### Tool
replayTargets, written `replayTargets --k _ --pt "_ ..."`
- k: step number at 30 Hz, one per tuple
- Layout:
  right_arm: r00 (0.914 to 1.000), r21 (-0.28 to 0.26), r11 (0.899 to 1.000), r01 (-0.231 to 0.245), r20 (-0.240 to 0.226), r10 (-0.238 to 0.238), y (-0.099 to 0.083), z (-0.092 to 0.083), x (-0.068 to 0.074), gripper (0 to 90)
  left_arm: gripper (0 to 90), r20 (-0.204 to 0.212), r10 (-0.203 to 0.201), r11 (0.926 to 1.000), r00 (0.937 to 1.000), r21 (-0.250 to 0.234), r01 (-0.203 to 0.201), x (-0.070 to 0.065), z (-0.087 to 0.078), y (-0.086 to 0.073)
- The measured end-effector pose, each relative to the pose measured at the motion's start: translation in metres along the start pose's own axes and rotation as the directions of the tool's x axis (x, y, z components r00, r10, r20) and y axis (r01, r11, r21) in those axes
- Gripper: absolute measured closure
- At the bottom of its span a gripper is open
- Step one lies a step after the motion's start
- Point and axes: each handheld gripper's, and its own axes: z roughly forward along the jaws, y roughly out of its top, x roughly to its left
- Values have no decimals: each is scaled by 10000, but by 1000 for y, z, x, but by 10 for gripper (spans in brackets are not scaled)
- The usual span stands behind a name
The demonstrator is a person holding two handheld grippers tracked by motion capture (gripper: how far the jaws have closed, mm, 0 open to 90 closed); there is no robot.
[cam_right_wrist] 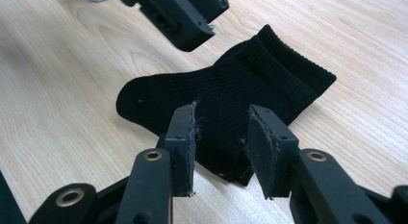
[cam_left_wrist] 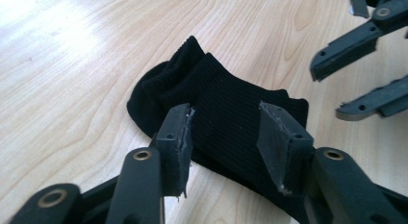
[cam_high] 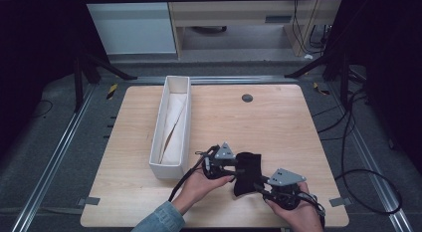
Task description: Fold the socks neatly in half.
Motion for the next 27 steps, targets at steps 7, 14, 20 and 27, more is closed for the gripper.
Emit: replayTargets --k 7,14,20,27 --pt "10000 -174 9998 27 -66 -29 -4 -4 3 670 616 -214 252 9995 9995 -166 -255 0 4 3" --pt "9999 -201 9998 -10 -159 7 -8 -2 2 690 687 -339 272 9996 9991 -52 -274 2 14 5" --pt "9998 -54 10000 14 -181 -15 -12 3 4 688 707 -379 340 9987 9987 397 -325 6 32 7" --pt "9995 260 9995 177 -250 -170 -17 13 4 586 712 -592 202 9978 9980 636 -165 15 42 1"
